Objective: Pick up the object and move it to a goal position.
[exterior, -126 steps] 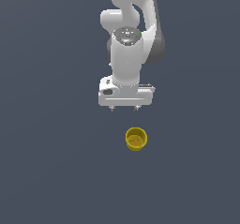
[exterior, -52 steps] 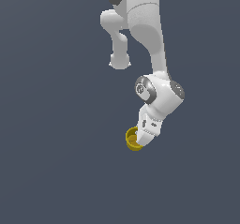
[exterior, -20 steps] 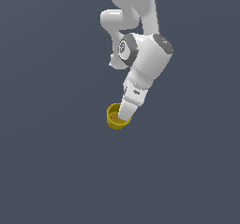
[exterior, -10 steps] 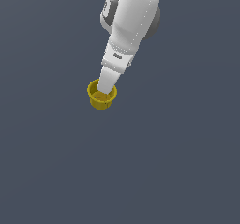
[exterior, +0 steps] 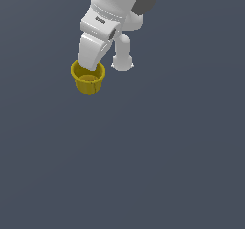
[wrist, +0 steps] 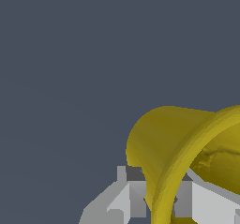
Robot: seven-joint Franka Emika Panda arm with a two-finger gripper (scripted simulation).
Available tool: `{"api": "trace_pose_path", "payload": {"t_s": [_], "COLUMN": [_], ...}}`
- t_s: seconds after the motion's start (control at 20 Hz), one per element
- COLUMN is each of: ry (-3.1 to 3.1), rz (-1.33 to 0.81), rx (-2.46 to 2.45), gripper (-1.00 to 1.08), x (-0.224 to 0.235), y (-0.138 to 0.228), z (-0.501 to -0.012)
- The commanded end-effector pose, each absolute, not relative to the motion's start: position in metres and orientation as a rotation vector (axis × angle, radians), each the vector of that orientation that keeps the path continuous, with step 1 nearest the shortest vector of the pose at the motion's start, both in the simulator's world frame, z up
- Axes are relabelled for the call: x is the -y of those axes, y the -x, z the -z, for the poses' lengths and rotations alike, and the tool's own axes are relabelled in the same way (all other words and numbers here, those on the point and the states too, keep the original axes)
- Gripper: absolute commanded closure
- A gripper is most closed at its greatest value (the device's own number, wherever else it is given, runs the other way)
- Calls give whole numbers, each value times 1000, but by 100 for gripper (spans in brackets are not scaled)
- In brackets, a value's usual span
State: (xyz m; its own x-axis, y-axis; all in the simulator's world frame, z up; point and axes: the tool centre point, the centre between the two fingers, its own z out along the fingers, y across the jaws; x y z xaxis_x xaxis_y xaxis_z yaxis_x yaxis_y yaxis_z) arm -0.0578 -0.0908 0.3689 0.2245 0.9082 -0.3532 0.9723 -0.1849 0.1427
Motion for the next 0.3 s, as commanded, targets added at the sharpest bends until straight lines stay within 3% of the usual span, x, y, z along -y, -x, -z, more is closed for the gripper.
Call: {"api": "trace_pose_path", "payload": {"t_s": [0.0,0.25], "ry": [-2169,-2168], "rz": [267,268], "rx": [-1749,-1747], "gripper": [108,108], "x": [97,100], "y": [60,60], "z": [-381,-388]}}
